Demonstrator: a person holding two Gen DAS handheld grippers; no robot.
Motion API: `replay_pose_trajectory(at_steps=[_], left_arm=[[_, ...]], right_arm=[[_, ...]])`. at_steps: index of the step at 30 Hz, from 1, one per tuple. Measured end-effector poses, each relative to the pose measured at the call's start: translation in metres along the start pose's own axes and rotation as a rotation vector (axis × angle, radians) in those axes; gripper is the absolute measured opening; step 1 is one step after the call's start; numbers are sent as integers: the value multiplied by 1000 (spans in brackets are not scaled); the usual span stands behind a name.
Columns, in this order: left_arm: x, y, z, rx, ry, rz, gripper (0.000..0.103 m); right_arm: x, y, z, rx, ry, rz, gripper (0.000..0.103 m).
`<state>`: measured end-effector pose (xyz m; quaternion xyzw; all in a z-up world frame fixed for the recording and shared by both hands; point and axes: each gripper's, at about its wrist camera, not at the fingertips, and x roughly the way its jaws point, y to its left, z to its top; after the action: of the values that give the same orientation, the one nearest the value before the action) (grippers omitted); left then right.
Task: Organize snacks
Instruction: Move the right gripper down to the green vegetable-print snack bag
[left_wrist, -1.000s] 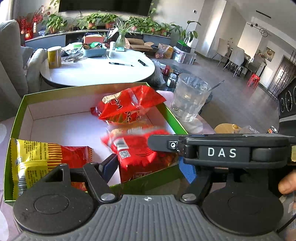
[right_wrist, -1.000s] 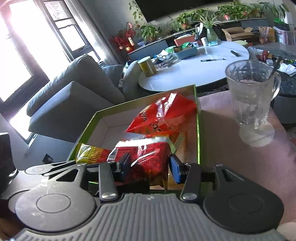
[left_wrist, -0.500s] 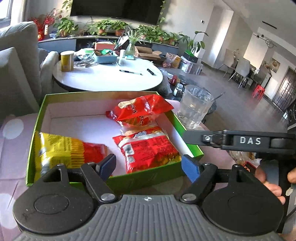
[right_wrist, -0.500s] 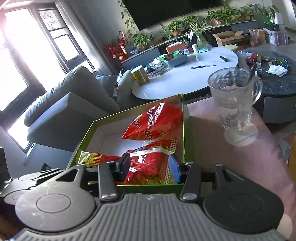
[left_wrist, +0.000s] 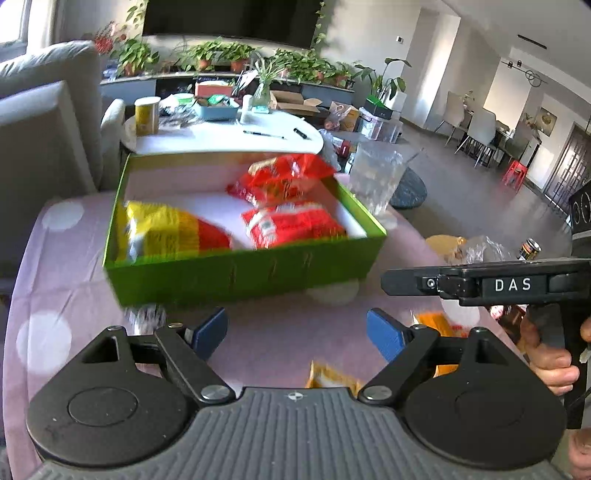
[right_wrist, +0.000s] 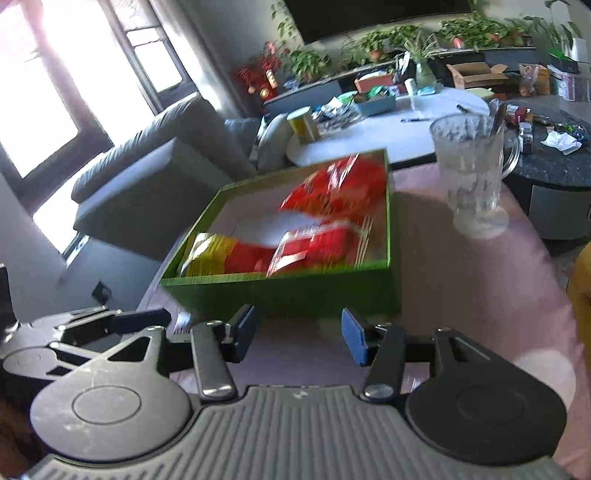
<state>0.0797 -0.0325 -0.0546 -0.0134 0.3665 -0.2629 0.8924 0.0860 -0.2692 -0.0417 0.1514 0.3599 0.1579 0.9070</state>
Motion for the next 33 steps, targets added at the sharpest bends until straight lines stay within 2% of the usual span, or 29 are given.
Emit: replay_pose_trajectory(at_steps=[7,14,18,20,21,26,33], left_arm=[[-14,-2,-36,-26,40,-15,81],[-28,-15,-56,3,40,-46,84],[-23,-24,-68,41,75,-38,84],[-18,-27,-75,67,104,-9,85],[-15,-28,-79,73,115,5,88],[-14,-23,-85,26,113,-4,91],[-16,-24,-87,20,115,10,91]], right_arm=[[-6,16,-26,-33,51,10,54],[-16,26,-47,-62,76,7,58],[-16,27,-66,-72,117,-13,58],[-15,25,-75,-69,141,-25,58],[-15,25,-79,-68,149,-32,58],[-12,22,-94,-81,147,-102,60],[-15,20,-98,-78,132,-122,61]])
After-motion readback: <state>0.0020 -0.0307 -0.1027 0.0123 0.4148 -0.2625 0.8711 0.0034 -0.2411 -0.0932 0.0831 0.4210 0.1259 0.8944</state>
